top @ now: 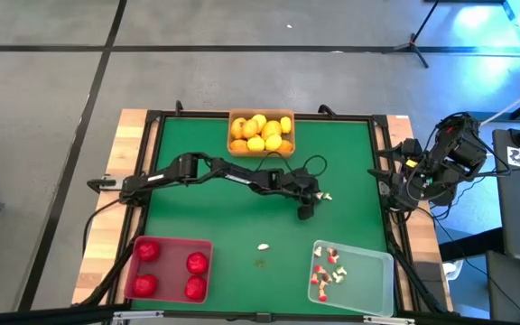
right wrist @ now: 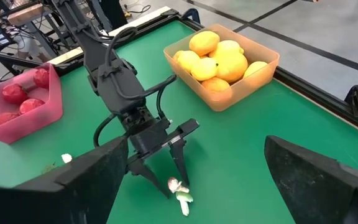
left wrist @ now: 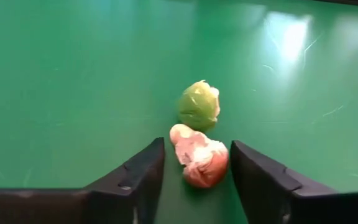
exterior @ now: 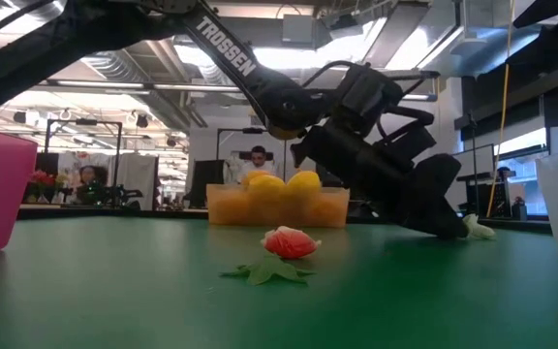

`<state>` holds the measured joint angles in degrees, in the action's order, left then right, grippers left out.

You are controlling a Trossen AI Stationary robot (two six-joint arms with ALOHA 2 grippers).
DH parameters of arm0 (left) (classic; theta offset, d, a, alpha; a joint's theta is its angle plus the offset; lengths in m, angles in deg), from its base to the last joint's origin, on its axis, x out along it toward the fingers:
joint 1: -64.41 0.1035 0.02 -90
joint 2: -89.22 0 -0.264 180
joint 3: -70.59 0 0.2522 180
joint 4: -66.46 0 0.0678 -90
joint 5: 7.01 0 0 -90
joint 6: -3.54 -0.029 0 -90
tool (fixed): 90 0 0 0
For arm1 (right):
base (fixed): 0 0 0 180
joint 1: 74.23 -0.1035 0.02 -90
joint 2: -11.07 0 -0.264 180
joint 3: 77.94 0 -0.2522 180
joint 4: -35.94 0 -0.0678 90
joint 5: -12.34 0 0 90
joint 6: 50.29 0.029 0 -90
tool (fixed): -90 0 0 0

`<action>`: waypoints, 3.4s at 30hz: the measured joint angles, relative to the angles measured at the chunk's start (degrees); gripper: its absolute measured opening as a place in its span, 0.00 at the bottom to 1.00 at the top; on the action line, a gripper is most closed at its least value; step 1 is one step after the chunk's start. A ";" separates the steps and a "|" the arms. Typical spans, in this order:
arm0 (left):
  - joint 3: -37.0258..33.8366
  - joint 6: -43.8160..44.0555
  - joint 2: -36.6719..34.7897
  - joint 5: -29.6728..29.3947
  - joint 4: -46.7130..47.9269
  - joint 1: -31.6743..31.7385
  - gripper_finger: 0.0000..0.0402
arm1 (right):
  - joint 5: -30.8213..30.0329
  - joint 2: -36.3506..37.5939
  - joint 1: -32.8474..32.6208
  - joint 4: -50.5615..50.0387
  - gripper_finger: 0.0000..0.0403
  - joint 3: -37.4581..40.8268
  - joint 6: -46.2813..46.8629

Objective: Sort produce into baskets
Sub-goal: Put the brown mushroom into the transparent bin, then put the green mushroom into the white bin

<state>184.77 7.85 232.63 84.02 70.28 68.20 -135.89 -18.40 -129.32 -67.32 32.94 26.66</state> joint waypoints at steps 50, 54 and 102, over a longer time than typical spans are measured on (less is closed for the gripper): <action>-0.20 4.49 -12.07 7.46 -14.47 -11.31 0.18 | 0.42 -0.02 -0.02 -0.55 0.93 0.00 -2.44; -0.20 4.71 -12.07 7.14 -16.43 -13.29 0.18 | 0.42 -0.02 0.00 -0.55 0.93 0.00 -3.68; 16.31 12.88 -4.24 -5.43 9.71 -6.47 0.57 | 0.44 0.00 0.00 -0.17 0.93 0.00 -3.08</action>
<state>201.08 20.73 228.39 78.59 80.00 61.73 -135.46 -18.40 -129.32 -67.49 32.94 23.57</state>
